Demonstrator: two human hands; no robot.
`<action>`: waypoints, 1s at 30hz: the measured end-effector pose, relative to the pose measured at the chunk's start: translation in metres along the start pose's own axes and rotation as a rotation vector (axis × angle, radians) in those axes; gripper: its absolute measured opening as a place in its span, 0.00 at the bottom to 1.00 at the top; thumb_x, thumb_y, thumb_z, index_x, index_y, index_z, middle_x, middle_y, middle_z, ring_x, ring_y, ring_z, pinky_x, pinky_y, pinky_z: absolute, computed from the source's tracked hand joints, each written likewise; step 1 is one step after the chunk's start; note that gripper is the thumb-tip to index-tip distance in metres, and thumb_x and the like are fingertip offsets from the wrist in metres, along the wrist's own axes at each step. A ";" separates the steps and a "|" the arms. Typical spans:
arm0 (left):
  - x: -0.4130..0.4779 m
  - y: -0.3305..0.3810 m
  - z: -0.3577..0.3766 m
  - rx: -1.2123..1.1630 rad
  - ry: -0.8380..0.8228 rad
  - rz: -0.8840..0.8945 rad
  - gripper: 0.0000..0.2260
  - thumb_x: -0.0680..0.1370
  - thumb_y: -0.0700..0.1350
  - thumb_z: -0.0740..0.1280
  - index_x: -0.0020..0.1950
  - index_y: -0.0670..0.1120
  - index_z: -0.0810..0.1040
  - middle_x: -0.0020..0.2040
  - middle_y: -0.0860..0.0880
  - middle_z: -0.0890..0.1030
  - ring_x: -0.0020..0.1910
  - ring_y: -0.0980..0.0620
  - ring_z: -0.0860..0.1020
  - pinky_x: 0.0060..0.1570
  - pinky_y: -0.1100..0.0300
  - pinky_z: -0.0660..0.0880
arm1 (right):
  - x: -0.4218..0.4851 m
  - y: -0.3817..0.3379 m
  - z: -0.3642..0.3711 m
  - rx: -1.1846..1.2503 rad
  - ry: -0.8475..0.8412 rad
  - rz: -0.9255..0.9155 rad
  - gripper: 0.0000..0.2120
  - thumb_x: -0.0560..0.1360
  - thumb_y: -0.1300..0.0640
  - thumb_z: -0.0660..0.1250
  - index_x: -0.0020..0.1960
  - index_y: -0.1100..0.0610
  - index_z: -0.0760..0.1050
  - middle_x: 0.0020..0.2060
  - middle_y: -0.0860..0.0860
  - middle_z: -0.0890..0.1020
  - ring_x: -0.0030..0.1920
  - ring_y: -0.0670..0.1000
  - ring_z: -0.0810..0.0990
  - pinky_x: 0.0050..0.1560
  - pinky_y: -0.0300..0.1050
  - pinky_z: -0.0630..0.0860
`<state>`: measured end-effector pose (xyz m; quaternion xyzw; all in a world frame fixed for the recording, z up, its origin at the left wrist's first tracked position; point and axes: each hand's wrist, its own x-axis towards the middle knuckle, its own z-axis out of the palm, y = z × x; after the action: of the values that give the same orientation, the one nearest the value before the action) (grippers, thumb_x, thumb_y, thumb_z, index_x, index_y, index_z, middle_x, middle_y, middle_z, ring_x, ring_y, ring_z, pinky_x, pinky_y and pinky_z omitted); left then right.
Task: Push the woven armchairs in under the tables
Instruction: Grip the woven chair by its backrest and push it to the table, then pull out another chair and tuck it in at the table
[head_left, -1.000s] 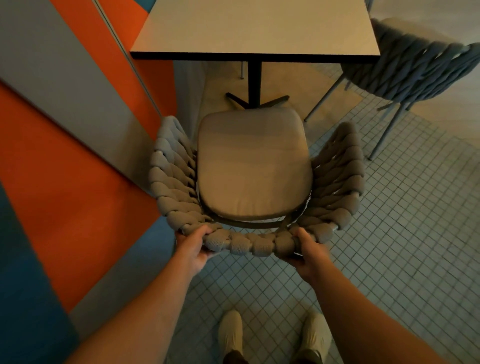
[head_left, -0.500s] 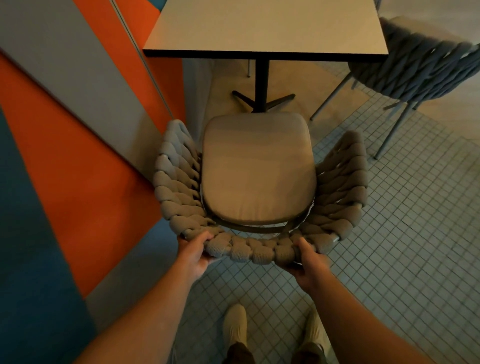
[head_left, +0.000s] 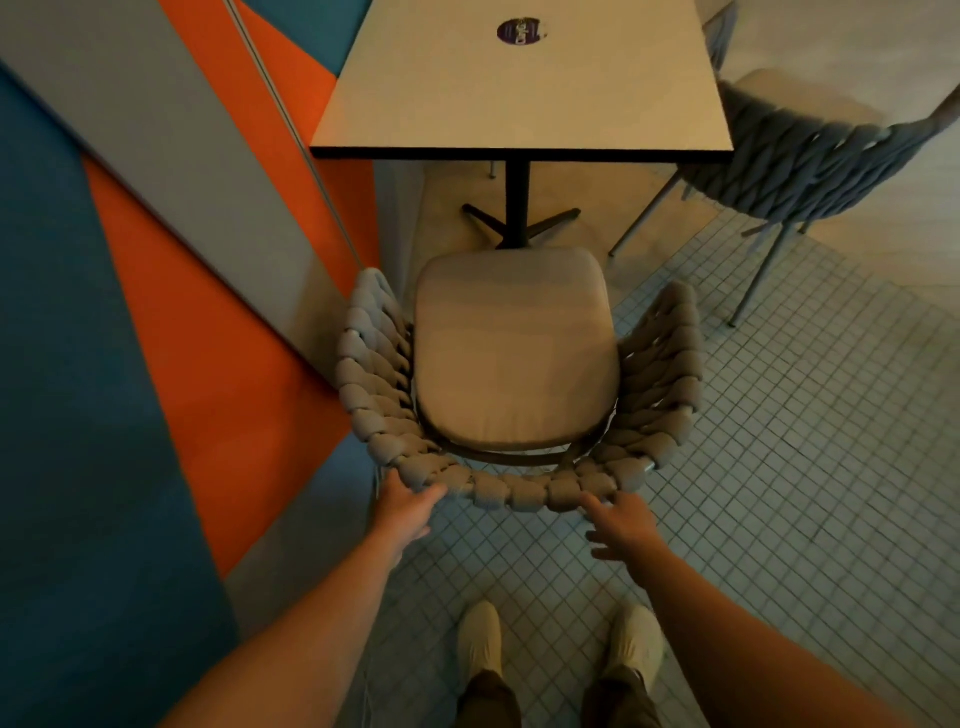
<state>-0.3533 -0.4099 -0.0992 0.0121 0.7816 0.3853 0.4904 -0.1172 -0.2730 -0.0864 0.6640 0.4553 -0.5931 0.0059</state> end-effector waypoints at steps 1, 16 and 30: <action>-0.009 0.004 0.000 0.073 -0.010 0.014 0.34 0.77 0.48 0.72 0.79 0.49 0.60 0.70 0.49 0.72 0.67 0.43 0.75 0.51 0.50 0.80 | -0.007 -0.003 -0.003 -0.116 0.013 -0.049 0.14 0.78 0.51 0.68 0.59 0.59 0.74 0.51 0.59 0.80 0.51 0.60 0.82 0.53 0.61 0.82; -0.119 0.017 0.018 0.941 -0.398 0.185 0.27 0.81 0.48 0.68 0.78 0.44 0.66 0.74 0.42 0.72 0.72 0.45 0.72 0.70 0.51 0.71 | -0.100 -0.018 -0.036 -0.938 -0.182 -0.348 0.27 0.78 0.43 0.65 0.71 0.58 0.72 0.69 0.56 0.75 0.67 0.55 0.74 0.65 0.48 0.71; -0.105 0.048 0.038 1.096 -0.520 0.320 0.23 0.80 0.47 0.68 0.75 0.46 0.70 0.70 0.42 0.75 0.68 0.44 0.75 0.68 0.48 0.73 | -0.119 -0.005 -0.051 -0.826 -0.050 -0.273 0.24 0.79 0.45 0.65 0.70 0.56 0.72 0.65 0.54 0.77 0.64 0.53 0.76 0.65 0.49 0.73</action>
<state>-0.2865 -0.3959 0.0017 0.4720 0.7092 -0.0182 0.5233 -0.0664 -0.3131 0.0264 0.5251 0.7375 -0.3727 0.2037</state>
